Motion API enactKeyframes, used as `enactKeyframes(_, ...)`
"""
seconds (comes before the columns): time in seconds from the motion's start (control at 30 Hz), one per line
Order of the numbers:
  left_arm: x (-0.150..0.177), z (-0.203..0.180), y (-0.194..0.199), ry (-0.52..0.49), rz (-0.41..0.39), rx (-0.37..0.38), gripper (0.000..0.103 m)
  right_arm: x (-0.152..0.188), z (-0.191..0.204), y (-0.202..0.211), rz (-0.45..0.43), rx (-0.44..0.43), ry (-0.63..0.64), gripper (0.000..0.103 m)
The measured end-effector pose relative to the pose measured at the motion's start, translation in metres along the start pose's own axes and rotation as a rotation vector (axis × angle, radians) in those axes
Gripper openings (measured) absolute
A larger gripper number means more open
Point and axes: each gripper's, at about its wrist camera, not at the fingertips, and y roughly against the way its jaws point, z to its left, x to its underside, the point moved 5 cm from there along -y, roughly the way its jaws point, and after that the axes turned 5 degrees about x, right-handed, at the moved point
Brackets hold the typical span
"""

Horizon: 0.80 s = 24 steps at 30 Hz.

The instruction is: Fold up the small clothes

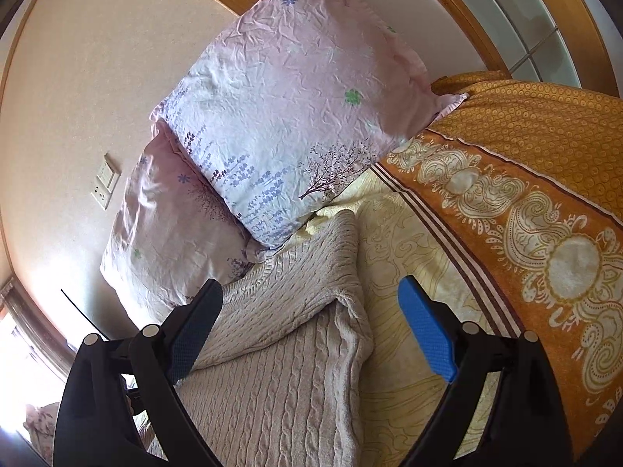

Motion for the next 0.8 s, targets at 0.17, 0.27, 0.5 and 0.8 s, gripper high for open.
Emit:
enactKeyframes(0.17,-0.040,0.024,0.035,0.116,-0.117,-0.037,0.053,0.000,0.001,0.001,-0.003,-0.006,0.002,0.093)
enactKeyframes(0.27,-0.054,0.039,0.048,0.160,-0.170,-0.063,0.044,0.000,0.001,0.001,-0.002,-0.011,0.004,0.094)
enactKeyframes(0.5,-0.049,-0.012,0.025,0.013,-0.187,-0.019,0.009,0.001,0.003,0.002,-0.005,-0.024,0.012,0.094)
enactKeyframes(0.8,0.079,-0.147,-0.094,-0.584,0.092,0.072,0.008,0.002,0.005,0.001,0.000,-0.032,0.017,0.094)
